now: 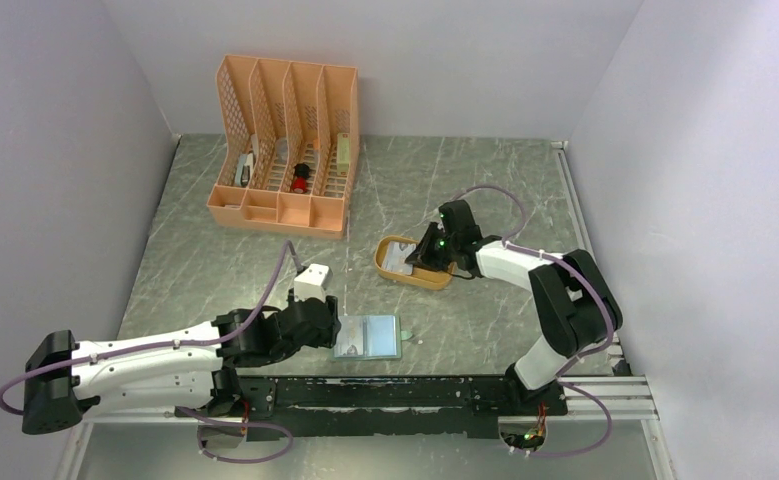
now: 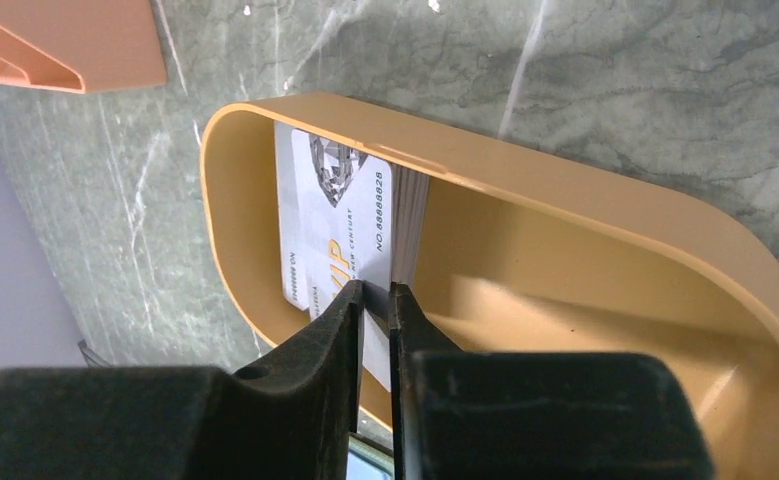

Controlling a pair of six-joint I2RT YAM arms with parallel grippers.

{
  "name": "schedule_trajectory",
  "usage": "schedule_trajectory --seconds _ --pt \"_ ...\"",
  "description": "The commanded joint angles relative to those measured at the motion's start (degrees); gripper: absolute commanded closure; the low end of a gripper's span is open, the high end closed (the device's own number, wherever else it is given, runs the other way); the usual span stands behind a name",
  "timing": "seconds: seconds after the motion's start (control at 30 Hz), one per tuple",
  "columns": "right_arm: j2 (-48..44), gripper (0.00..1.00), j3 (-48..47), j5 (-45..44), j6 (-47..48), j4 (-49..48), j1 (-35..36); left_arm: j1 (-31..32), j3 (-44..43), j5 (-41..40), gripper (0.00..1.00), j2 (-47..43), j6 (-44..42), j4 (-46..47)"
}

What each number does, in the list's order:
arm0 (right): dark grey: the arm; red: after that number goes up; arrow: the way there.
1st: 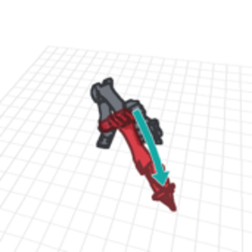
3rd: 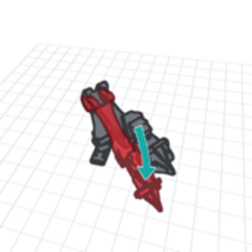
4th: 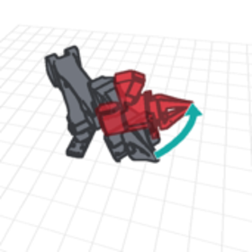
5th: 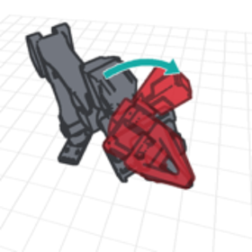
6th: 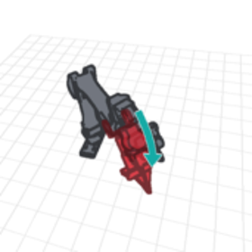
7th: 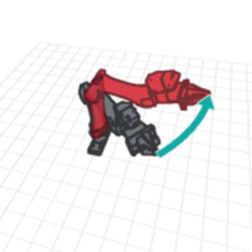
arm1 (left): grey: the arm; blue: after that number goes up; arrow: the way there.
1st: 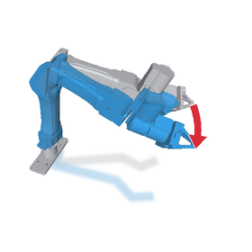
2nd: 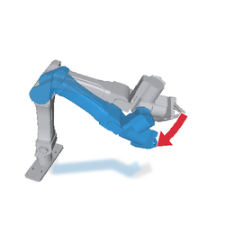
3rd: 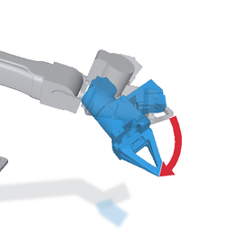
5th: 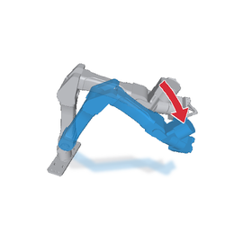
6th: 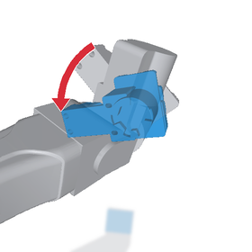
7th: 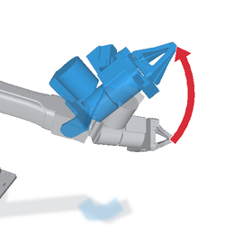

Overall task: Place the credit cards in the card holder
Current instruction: Pick up the credit card from the storage box.

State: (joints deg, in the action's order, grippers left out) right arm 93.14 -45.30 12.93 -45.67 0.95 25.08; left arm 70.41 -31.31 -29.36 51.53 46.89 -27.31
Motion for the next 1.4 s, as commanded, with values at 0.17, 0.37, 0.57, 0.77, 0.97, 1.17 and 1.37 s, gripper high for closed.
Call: schedule_trajectory --seconds 0.17,0.37,0.57,0.77,0.97,1.17,1.37 --pt "-2.9 0.95 0.9 0.5 0.2 2.2 -0.9 -0.3 -0.9 -0.3 0.45 0.4 -0.5 0.9" --pt "-5.1 1.0 -0.2 2.8 -1.6 3.4 -0.8 -0.3 -1.3 -0.4 0.45 0.2 -0.5 0.6" --pt "-7.0 1.0 -2.4 3.7 -5.2 6.2 -1.0 -0.3 -2.2 -0.8 0.45 -0.1 -0.5 -0.3" --pt "-10.1 1.0 -5.3 6.7 -13.0 10.5 -2.1 -0.3 -3.8 -2.2 0.45 -1.6 -0.7 -2.4" --pt "-13.9 1.0 -5.0 12.5 -21.9 10.8 -3.8 -0.3 -4.3 -2.9 0.45 -3.8 0.0 -4.0" --pt "-17.9 1.0 -4.6 14.5 -23.8 11.1 -3.9 -0.3 -3.9 -2.3 0.45 -5.4 0.5 -4.1" --pt "-23.8 1.0 -7.7 12.9 -7.8 17.0 -2.0 -0.3 -4.6 2.5 0.45 -5.3 -1.9 -0.8"
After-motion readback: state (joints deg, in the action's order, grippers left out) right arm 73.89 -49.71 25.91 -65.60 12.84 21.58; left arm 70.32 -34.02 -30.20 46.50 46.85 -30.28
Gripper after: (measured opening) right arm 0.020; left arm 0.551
